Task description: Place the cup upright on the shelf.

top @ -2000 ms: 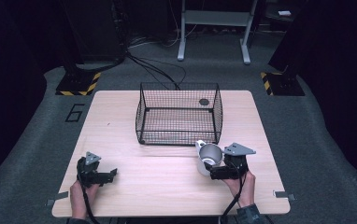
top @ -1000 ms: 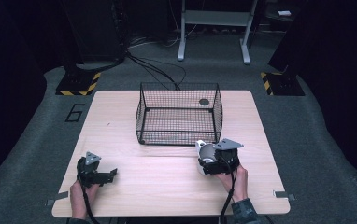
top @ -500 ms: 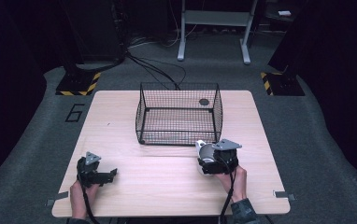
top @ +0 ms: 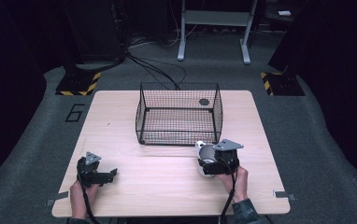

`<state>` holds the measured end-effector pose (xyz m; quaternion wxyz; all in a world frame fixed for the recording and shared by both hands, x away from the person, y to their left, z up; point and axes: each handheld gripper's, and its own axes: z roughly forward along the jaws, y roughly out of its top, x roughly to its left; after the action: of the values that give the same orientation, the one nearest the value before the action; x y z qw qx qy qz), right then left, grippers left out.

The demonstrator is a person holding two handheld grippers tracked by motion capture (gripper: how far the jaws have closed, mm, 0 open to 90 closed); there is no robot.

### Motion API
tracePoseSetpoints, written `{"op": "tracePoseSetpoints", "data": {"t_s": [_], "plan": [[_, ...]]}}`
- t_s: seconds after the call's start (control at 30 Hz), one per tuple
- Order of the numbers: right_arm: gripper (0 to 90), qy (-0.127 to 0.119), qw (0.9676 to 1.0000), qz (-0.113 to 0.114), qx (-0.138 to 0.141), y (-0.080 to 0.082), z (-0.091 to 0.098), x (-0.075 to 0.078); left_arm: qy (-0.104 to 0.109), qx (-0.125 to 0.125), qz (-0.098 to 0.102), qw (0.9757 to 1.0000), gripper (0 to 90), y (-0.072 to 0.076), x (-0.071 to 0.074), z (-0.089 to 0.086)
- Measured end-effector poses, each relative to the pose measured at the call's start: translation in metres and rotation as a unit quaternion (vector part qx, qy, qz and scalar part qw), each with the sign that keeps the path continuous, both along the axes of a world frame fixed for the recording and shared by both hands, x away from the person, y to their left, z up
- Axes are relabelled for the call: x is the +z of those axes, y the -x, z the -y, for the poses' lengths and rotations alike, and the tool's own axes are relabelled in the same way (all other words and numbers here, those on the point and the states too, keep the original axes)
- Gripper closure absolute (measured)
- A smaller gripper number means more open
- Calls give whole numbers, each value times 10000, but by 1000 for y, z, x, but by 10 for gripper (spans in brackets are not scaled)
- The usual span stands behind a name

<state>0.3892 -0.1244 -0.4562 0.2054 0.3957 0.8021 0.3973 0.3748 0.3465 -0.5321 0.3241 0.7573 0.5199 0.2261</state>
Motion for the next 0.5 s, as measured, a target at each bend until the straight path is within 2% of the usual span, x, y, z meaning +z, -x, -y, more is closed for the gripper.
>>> {"op": "tracePoseSetpoints", "data": {"t_s": [0.17,0.5], "plan": [[56,-38,9999,96,9,3,4,11,-2,-2,2,10000,7,0,0,0],[57,-93,9999,101,71,5,9,27,0,-1,0,10000,7,0,0,0]]}}
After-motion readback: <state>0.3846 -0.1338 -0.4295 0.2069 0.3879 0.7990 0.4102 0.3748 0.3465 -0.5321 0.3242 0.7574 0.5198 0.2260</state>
